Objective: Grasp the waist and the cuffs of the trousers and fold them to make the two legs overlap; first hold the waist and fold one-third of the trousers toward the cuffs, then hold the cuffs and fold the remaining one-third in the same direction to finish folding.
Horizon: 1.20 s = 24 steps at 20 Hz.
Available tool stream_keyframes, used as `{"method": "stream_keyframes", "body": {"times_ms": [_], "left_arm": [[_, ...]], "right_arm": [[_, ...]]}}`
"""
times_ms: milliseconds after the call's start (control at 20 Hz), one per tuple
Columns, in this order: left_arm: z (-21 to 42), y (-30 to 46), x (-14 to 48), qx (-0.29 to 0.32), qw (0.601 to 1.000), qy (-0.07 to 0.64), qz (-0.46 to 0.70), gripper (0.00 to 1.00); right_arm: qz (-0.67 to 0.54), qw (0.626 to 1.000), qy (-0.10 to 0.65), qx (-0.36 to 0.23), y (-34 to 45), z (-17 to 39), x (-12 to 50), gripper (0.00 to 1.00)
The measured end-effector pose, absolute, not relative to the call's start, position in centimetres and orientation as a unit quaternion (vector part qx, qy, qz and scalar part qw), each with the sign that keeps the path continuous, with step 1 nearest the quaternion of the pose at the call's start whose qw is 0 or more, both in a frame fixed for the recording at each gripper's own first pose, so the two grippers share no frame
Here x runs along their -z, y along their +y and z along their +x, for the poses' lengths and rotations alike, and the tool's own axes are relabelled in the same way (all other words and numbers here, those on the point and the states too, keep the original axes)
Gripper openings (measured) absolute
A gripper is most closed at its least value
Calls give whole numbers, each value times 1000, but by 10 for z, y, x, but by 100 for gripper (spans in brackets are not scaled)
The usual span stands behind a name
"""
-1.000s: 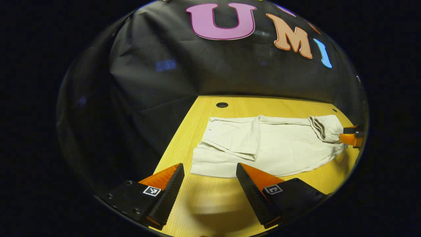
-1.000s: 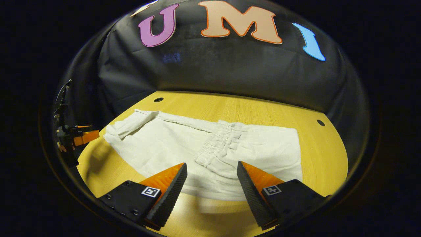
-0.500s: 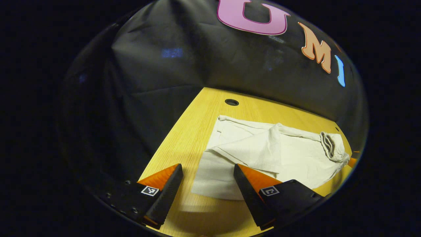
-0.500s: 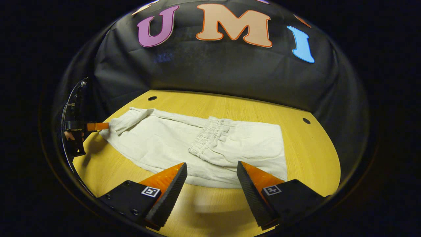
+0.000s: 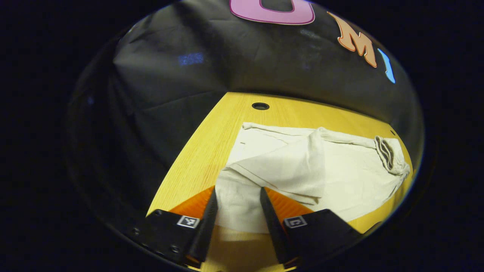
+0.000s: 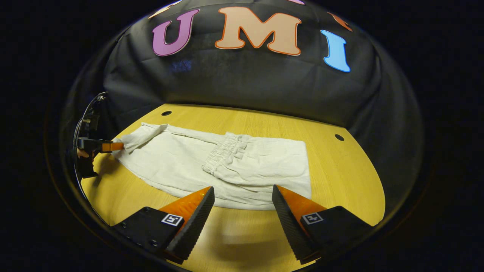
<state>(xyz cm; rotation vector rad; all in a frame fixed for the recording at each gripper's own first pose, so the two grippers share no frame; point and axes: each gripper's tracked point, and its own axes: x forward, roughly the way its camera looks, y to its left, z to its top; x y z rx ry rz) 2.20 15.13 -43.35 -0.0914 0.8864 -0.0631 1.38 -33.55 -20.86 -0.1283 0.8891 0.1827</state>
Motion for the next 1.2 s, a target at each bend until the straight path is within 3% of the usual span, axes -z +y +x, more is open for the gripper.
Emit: {"method": "stream_keyframes", "body": {"times_ms": [100,250,400,800,1200], "left_arm": [[26,144,434,10,906,418,-58,24],[22,140,431,1,903,425,-58,0],[20,135,430,-6,896,440,-65,0],[49,105,340,1,926,360,-114,0],[60,39,289,35,936,332,-113,0]], "right_arm": [[-58,897,429,-85,-345,12,208,99],[-47,897,432,-85,-352,8,207,99],[-52,898,428,-84,-361,8,201,98],[-35,908,408,-91,-388,12,181,98],[-16,915,391,-94,-424,13,168,98]]}}
